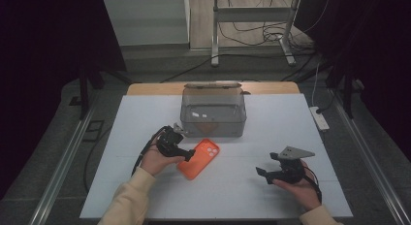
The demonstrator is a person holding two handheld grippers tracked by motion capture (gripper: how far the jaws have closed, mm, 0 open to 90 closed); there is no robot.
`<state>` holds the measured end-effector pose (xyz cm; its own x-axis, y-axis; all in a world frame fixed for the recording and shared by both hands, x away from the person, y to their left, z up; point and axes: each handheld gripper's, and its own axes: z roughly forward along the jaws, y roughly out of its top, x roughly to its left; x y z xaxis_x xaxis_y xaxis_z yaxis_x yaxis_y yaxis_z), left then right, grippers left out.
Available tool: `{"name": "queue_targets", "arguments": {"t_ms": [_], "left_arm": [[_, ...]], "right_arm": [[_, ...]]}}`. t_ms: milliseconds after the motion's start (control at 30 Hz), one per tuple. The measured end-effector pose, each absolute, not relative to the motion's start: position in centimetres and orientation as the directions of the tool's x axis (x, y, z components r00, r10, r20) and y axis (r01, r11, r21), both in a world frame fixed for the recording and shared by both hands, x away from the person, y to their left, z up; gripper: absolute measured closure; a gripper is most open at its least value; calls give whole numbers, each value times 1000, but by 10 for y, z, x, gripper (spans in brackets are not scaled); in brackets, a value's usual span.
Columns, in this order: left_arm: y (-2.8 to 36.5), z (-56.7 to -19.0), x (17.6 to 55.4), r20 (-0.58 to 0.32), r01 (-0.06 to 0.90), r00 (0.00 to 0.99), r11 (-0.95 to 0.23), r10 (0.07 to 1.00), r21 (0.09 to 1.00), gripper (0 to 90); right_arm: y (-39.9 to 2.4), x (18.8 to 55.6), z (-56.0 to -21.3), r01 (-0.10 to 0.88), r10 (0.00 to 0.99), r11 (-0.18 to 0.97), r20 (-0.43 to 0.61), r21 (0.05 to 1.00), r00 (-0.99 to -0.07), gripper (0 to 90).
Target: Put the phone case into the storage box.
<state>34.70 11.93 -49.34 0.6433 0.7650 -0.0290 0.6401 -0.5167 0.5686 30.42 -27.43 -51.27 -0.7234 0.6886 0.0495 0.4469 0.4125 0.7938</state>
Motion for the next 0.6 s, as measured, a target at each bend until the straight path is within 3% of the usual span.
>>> {"name": "queue_targets", "arguments": {"t_ms": [600], "left_arm": [[116,-499,352,-6,641,654,-550,756,536,230]], "right_arm": [[-274,304,-513,447,687,415,49,793,-725,173]]}}
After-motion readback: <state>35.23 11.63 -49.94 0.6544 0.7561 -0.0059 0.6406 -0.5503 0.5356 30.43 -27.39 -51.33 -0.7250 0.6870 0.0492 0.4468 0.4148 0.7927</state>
